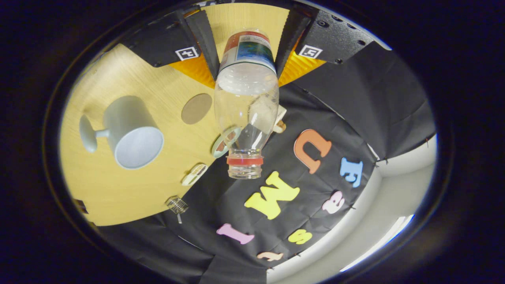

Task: Take the bottle from table, then pour the juice into the cup, finally place the bottle on the coaster

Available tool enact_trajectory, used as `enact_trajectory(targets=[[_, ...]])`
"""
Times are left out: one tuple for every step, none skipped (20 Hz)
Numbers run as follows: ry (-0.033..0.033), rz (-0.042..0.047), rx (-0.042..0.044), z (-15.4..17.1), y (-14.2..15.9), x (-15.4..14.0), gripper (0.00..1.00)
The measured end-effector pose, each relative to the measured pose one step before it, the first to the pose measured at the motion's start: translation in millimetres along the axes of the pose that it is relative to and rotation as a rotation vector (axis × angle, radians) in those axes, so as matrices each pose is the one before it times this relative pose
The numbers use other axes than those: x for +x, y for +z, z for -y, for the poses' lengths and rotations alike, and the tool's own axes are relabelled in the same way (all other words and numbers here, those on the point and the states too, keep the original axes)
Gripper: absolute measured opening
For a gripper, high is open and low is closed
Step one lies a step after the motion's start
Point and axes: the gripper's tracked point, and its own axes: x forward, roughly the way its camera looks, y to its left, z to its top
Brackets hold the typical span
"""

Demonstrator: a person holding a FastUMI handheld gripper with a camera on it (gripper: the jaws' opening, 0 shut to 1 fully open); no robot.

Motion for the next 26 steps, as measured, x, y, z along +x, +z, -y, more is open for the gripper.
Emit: enact_trajectory(targets=[[0.00205, -0.01015, 0.04906, 1.2, -1.45, -0.69, 0.77], [0.00014, -0.01502, 0.04064, 0.33, -3.17, -0.37, 0.77], [-0.00354, -0.01498, 0.02873, 1.85, -2.32, 0.39, 0.77], [-0.0007, -0.00663, 0.02621, 0.64, 0.42, -1.45, 0.77], [0.00354, -0.00043, 0.02327, -0.22, 1.59, 0.44, 0.77], [-0.00107, -0.00019, 0.02089, -0.05, 1.14, -2.08, 0.77], [0.00105, 0.00026, 0.02334, 0.64, 1.53, -1.01, 0.77], [0.0073, 0.00536, 0.02746, -0.28, 1.89, -0.35, 0.77], [0.01073, 0.00203, 0.02792, -0.92, 2.58, 0.44, 0.77], [0.01075, -0.00561, 0.02867, -1.11, -0.23, -0.02, 0.77], [0.01542, -0.00875, 0.03096, -1.79, 0.46, -0.35, 0.77], [0.01424, -0.00066, 0.03299, -1.5, 1.6, -0.87, 0.77], [0.00994, 0.00345, 0.03456, -0.32, 2.99, -1.36, 0.77], [0.00327, 0.00416, 0.02931, 0.54, 3.82, -2.84, 0.77], [0.0008, 0.00506, 0.02322, 0.4, 2.97, -0.27, 0.77], [0.00438, 0.00221, 0.02098, -1.42, -0.06, -2.79, 0.77], [0.00688, -0.00082, 0.0223, -1.74, 0.99, -1.35, 0.77], [0.00008, -0.00256, 0.01706, 0.61, 1.4, -0.47, 0.77], [-0.00667, -0.00506, 0.01484, 1.05, 0.38, 1.71, 0.77], [-0.00709, -0.01122, 0.01739, -0.06, -2.23, 1.43, 0.77], [-0.00447, -0.00643, 0.02118, 0.07, -0.67, 0.78, 0.77], [-0.00162, -0.00185, 0.02377, -0.79, 0.82, -0.7, 0.77], [-0.00159, -0.00101, 0.02408, 0.73, 1.97, 0.52, 0.77], [0.00373, -0.00091, 0.0207, -2.07, 0.71, -0.53, 0.77], [0.00354, 0.00173, 0.01448, -0.89, 1.38, 1.88, 0.77], [0.00412, 0.00273, 0.00664, 0.2, 1.92, 0.32, 0.77]])
